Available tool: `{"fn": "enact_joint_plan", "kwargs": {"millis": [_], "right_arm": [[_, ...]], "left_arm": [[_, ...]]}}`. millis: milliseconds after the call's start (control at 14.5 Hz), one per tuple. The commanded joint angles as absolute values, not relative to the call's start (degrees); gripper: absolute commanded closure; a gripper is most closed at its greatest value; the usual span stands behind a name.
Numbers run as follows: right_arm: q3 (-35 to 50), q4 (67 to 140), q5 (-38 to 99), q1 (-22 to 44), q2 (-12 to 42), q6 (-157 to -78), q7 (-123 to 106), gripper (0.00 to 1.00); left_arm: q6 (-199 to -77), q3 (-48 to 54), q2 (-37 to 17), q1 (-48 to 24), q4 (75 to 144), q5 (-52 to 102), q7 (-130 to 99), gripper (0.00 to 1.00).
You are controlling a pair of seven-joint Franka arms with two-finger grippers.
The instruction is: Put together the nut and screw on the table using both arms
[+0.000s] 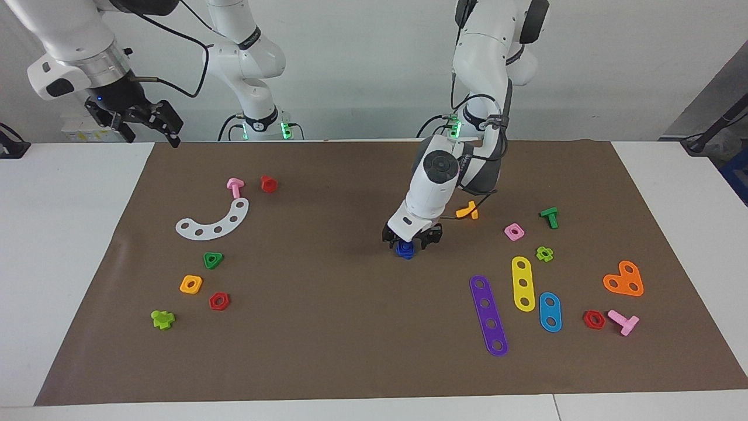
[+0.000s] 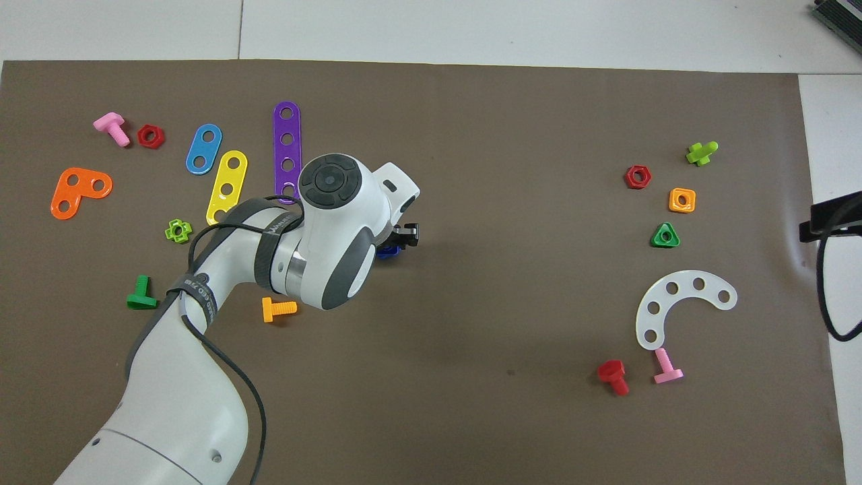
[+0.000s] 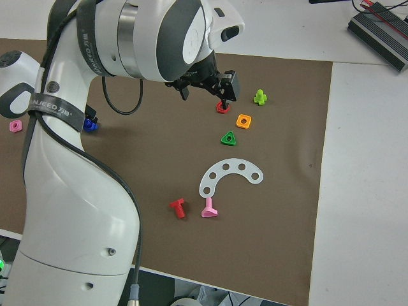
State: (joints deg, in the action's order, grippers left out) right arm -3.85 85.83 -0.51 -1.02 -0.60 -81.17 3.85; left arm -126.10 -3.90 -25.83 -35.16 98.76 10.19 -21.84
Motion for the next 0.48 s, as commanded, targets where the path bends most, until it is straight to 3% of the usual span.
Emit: {"fn": "enact_joint_plan", "kwargs": {"millis": [0,138,412], "right_arm": [[-2.90,88.77,-0.79,-1.14,-2.90,-81.12,3.34,0.00],[-2.90,88.77,-0.79,-1.14,-2.90,-81.12,3.25,0.00],[-2.90,88.68,-0.27,-0.17,-2.90,-81.39,4.13,0.00]], "left_arm": [[-120.35,-4.75,-27.23,-32.63,92.14,10.81,-21.62,0.00],[-115.42,-4.83,-28.21,-27.36,86.95,9.94,-21.27,0.00],[-110.93,-4.75,-24.53,-15.06,86.22,7.91,-8.84,0.00]]}}
